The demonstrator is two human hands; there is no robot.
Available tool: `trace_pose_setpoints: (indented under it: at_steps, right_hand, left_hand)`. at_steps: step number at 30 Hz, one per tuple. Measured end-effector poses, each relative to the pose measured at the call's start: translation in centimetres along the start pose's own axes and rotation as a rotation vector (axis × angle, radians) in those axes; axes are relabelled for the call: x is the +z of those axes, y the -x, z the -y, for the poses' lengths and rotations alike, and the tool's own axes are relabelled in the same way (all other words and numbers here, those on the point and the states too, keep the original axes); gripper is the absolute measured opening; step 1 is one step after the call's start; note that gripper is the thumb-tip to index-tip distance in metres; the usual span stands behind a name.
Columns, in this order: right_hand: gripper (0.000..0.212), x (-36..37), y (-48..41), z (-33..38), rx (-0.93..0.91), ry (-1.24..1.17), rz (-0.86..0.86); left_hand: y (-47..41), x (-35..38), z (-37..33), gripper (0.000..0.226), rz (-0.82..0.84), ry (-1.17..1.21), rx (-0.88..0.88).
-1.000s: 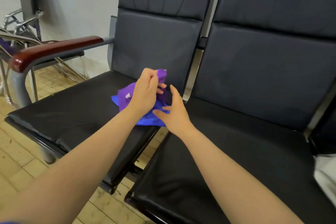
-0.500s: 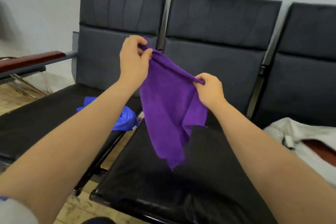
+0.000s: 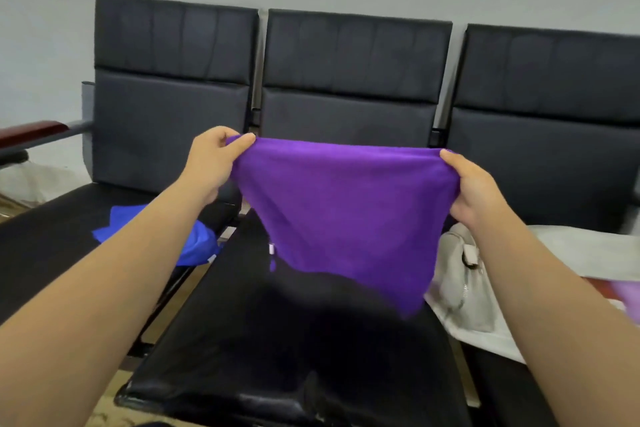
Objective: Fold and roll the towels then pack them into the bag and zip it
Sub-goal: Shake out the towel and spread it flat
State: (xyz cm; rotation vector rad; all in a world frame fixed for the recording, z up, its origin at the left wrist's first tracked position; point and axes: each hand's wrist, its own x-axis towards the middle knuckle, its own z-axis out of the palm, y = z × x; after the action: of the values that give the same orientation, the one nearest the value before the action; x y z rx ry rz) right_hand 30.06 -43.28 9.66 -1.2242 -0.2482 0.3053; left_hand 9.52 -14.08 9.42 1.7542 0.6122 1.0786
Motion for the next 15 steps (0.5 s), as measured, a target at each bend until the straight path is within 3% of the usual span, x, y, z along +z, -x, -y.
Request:
trace_pose_setpoints:
  at_steps: [3,6,11,13,15]
  right_hand:
    - [0.016,0.6,-0.8,0.0,0.107,0.079,-0.175]
    - [0.016,3.4,-0.7,-0.8,-0.023,0.218,-0.262]
    - [0.008,9.6,2.6,-3.2,-0.355,0.568,-0.030]
    - [0.016,10.3,4.0,-4.0,-0.498,0.732,0.060]
    - [0.022,10.1,5.0,-4.4,-0.570,0.739,0.116]
  left_hand:
    - [0.4,0.9,-0.3,0.021,0.062,0.158,-0.258]
    - [1.4,3.0,-1.2,0.020,0.155,0.283,-0.491]
    - [5.1,8.5,-4.8,0.006,0.365,0.442,-0.504]
    - [6.1,9.5,-5.9,0.003,0.371,0.458,-0.453]
    - [6.5,9.7,-6.7,0.011,0.336,0.463,-0.443]
